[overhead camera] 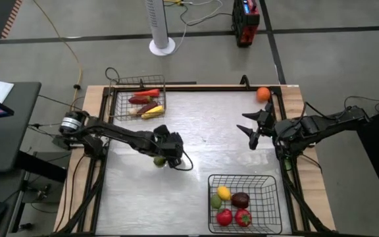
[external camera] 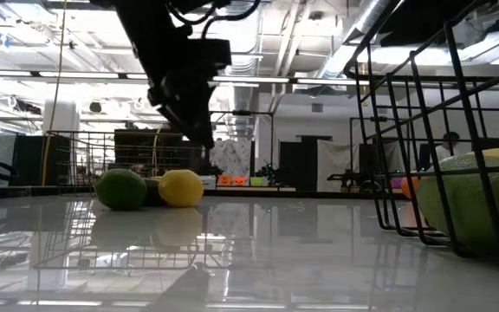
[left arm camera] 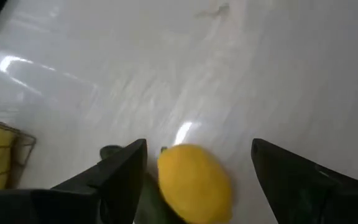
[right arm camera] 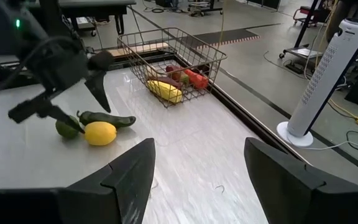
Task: Sort produce into baskets
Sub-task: Put the left lemon into the bottom wire basket
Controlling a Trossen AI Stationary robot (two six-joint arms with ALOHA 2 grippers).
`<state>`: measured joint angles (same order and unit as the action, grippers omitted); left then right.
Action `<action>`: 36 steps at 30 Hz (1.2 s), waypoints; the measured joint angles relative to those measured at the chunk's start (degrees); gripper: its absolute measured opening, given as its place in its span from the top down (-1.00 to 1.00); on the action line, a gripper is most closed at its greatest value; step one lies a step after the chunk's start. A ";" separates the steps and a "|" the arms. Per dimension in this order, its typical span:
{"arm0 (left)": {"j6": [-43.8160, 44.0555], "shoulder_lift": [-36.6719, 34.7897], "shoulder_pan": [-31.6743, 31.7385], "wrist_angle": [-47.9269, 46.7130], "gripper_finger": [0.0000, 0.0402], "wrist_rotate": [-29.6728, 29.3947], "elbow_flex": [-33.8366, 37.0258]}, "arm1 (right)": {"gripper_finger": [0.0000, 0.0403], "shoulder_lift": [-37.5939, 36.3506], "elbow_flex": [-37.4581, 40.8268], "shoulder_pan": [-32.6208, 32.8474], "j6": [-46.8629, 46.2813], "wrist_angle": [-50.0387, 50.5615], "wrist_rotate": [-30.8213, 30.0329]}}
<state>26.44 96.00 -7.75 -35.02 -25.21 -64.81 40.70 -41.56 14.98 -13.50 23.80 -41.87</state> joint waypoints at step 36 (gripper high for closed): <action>2.17 -1.93 0.70 14.99 0.32 9.26 12.06 | -0.37 1.37 0.00 -0.87 0.48 -1.59 -0.01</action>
<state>28.61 94.06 -7.05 -20.03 -15.96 -52.75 42.06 -41.56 14.11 -13.02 22.21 -41.88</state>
